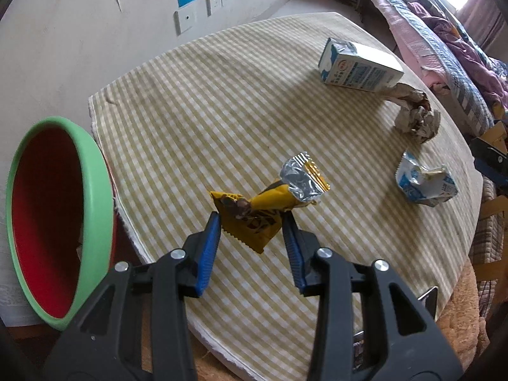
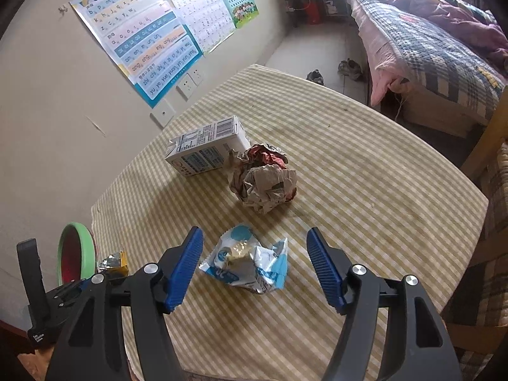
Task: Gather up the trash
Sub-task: 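Close the right gripper on the blue-and-white wrapper and lift it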
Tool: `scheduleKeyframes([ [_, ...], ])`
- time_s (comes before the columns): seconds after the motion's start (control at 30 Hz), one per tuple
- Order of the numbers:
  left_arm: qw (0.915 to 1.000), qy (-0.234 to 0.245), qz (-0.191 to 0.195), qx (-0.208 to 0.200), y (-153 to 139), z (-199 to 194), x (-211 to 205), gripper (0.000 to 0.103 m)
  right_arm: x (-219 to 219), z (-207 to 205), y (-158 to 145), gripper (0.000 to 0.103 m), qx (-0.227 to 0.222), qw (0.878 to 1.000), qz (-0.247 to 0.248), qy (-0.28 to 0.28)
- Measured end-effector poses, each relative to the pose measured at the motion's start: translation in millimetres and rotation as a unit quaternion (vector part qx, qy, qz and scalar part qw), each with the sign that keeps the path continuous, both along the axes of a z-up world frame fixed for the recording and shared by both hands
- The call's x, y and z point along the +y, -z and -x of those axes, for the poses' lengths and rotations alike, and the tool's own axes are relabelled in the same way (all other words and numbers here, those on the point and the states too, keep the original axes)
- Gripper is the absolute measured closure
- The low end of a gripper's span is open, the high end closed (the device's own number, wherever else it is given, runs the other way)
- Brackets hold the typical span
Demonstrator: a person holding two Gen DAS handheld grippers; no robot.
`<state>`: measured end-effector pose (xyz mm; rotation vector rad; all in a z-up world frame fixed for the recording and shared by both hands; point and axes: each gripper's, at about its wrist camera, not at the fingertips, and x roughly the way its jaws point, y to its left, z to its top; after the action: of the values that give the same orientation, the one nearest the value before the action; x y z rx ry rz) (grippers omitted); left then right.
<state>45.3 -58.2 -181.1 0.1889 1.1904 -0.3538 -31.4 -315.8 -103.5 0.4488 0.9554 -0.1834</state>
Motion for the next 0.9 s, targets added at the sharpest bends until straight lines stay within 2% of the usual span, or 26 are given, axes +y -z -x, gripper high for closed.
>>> scheduleKeyframes([
  [0.4, 0.9999, 0.006, 0.0, 0.01, 4.8, 9.9, -0.4, 0.065, 5.2, 8.9, 12.9, 0.037, 0.026, 1.0, 0.004, -0.002],
  [0.73, 0.9996, -0.003, -0.026, 0.01, 7.1, 9.1, 0.7, 0.065, 3.0, -7.0, 35.6, 0.037, 0.037, 0.999, -0.032, -0.01],
  [0.9, 0.9996, -0.008, -0.026, 0.008, 5.2, 7.5, 2.5, 0.065, 3.1, -5.0, 44.6, 0.037, 0.044, 0.998, -0.047, -0.008],
])
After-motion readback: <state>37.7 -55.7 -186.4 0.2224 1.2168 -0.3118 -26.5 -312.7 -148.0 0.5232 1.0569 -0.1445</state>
